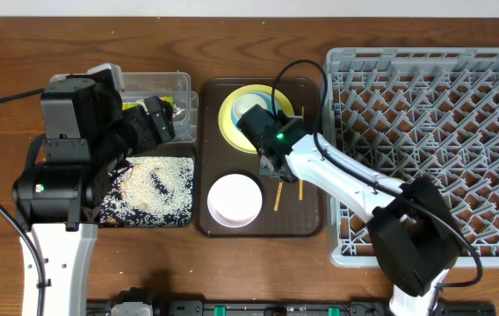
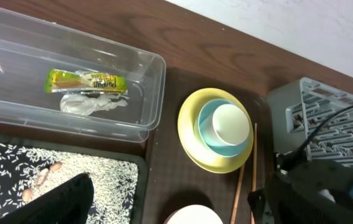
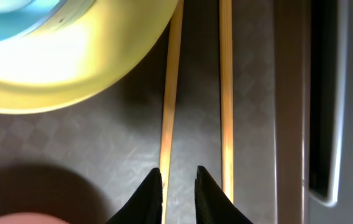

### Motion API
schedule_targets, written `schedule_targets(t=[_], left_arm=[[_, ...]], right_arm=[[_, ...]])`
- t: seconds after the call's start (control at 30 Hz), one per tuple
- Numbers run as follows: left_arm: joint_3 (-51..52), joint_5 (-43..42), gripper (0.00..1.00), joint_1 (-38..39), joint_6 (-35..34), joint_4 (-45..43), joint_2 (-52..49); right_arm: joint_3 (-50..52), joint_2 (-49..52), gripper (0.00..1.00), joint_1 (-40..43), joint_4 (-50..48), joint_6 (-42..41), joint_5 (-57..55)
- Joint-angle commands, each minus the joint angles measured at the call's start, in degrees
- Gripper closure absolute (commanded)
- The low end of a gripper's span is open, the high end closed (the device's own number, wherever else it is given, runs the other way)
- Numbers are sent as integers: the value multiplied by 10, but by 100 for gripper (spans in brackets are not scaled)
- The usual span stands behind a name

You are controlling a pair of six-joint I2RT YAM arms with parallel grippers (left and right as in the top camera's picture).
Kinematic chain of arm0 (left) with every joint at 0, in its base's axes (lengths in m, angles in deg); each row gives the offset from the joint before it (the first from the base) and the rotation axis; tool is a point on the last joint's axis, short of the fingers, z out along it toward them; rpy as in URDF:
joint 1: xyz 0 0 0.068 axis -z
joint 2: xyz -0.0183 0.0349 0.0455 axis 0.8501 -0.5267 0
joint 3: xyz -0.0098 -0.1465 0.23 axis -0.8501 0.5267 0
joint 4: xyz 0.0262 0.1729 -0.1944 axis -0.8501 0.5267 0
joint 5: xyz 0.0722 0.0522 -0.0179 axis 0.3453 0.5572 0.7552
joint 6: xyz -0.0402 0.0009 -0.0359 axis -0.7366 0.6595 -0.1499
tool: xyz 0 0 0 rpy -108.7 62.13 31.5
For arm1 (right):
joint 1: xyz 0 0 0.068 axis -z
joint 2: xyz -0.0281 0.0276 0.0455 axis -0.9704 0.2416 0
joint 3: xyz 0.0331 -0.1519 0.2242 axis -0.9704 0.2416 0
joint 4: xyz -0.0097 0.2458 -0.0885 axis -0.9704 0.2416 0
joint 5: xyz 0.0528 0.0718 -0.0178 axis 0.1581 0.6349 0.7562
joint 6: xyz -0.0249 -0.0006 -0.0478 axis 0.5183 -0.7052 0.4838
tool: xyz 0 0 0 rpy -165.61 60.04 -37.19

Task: Sort waste into correct bins and load items into the dishwasher rack
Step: 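Move the right gripper left over the chopsticks on the brown tray, then lower the right gripper and pinch one wooden chopstick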

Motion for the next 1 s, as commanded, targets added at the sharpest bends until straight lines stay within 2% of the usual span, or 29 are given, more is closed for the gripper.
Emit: schedule_targets(t=[0.0, 0.97], left_arm=[[-5, 7, 9, -3, 5, 2, -3], [-5, 7, 9, -3, 5, 2, -3]], right_arm=[[3, 22, 84, 5, -5, -16, -19], [15, 57, 85, 4, -41, -16, -23]])
